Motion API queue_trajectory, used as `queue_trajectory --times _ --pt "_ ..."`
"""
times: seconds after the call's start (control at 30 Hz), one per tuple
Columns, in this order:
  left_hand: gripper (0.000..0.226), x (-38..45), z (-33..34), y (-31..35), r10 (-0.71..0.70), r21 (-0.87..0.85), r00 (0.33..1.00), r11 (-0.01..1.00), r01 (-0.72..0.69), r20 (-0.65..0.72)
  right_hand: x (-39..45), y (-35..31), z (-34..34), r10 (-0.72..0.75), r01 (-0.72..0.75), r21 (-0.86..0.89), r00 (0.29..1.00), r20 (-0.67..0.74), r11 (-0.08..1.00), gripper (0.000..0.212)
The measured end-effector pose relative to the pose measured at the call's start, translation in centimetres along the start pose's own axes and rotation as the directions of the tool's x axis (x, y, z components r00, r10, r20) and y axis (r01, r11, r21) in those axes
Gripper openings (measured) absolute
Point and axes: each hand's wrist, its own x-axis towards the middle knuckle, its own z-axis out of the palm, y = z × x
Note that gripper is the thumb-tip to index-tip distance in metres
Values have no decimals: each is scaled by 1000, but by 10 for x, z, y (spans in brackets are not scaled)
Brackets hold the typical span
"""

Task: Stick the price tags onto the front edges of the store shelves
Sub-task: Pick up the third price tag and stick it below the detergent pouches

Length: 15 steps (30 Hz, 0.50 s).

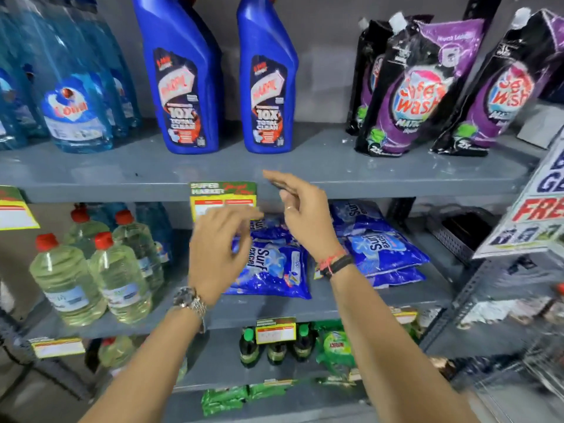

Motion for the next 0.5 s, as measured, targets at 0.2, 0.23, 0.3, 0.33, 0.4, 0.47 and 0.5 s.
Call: queue_trajectory --times 0.2,0.23,0.3,0.33,0.4,0.47,0.5 --pt "24 -14 102 39 -125 -123 966 980 155 225 -45 88 -62 130 -121 72 980 -152 990 30" --pt "24 -16 118 44 -161 -132 957 971 197 242 -50 107 -74 185 -177 65 974 -133 982 29" --pt "24 -20 153 52 -270 -158 926 935 318 265 -60 151 -100 289 -286 48 952 -102 957 27" --pt "24 -24 170 54 -333 -165 901 907 387 278 -65 174 -111 333 -333 25 938 -90 943 25" --pt "24 -36 194 56 -456 -170 836 838 519 307 -75 211 -126 425 -427 -17 902 -73 904 23" --pt "25 -49 218 66 -557 -158 768 767 622 316 -82 247 -140 519 -520 -12 854 -37 854 20" --pt "27 -55 226 72 -595 -161 741 736 658 310 -84 260 -143 578 -578 19 816 -1 816 20"
